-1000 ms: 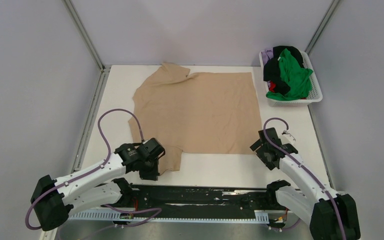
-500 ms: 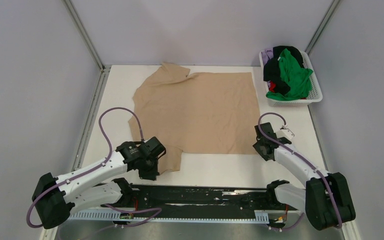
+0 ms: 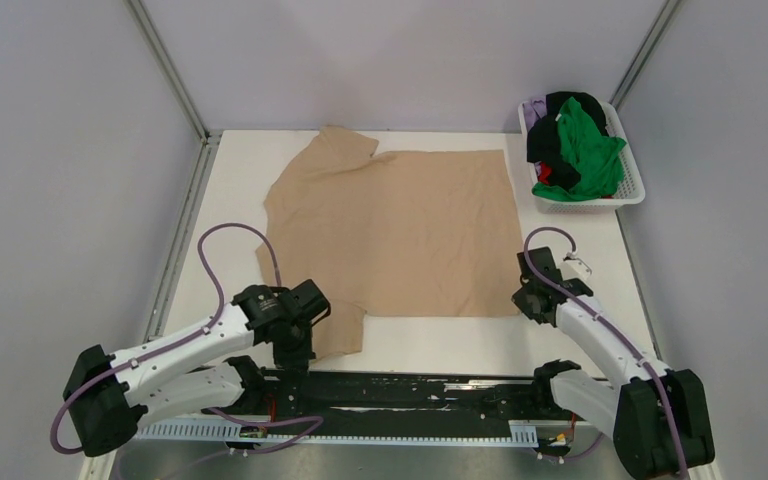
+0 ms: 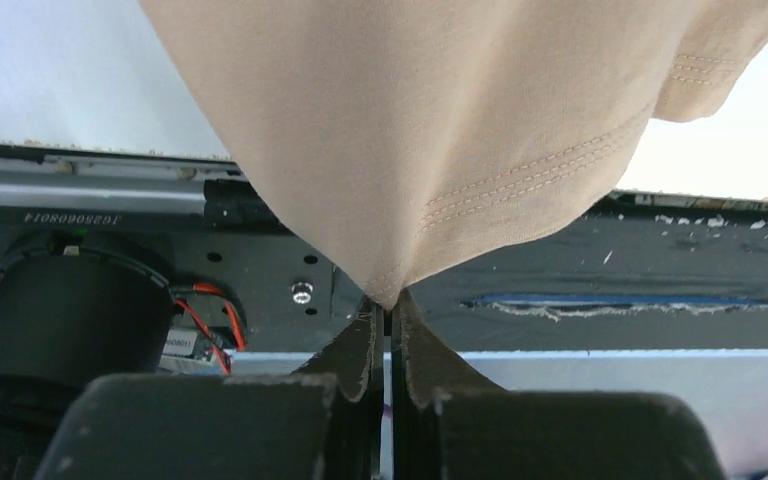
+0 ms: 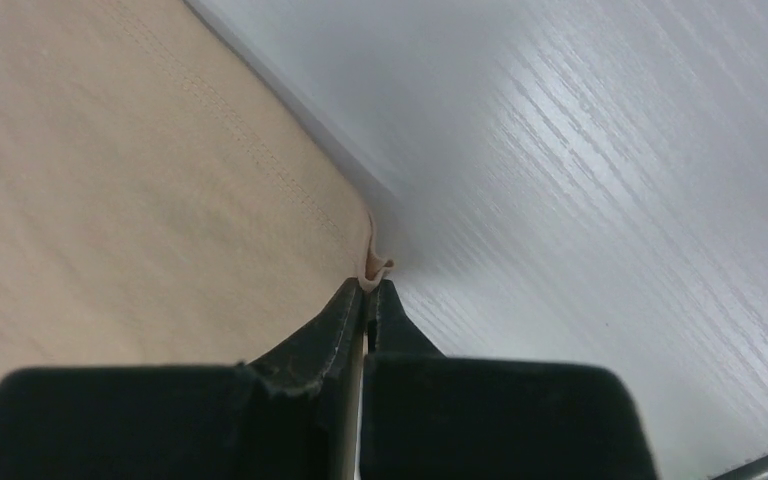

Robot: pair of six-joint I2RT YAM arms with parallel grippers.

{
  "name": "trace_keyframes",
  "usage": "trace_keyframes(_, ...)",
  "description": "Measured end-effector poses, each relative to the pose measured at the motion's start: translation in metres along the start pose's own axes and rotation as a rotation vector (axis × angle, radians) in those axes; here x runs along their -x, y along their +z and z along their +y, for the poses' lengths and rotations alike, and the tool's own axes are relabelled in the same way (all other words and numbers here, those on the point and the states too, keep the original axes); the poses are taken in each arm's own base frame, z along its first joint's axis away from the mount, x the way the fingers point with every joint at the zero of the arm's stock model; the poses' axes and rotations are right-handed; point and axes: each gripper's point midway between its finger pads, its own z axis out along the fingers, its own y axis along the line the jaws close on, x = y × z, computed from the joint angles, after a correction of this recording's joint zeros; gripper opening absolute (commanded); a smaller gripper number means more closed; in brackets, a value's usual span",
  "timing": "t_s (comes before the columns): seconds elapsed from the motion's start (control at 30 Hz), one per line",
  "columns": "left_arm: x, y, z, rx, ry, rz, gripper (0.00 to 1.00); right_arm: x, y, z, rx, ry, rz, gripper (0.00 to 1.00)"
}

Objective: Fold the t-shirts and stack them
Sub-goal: Grab the side of the flattened tshirt closest away from the robot with both arms

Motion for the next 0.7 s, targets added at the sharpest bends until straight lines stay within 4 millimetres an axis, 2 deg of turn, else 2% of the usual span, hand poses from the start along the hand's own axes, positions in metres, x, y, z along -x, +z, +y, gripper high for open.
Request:
trace_keyframes(0.2, -0.011, -0.003, 0.000, -0.008, 0.018, 0.028, 0.00, -0.011, -0.015, -0.001, 0.049, -0.026, 0.064, 0.00)
trace_keyframes(0.37, 0.004, 0.000, -0.013, -0.030, 0.045, -0.020, 0.00, -0.016, -0.016, 0.003, 0.084, -0.075, 0.092, 0.00)
trace_keyframes(0.53, 0.038, -0.006, -0.047, -0.122, 0.079, -0.127, 0.00, -0.020, -0.013, 0.006, 0.074, -0.126, 0.129, 0.00)
trace_keyframes(0.7, 0.091, -0.022, -0.075, -0.221, 0.054, -0.274, 0.00, -0.010, -0.015, 0.021, 0.087, -0.155, 0.123, 0.00)
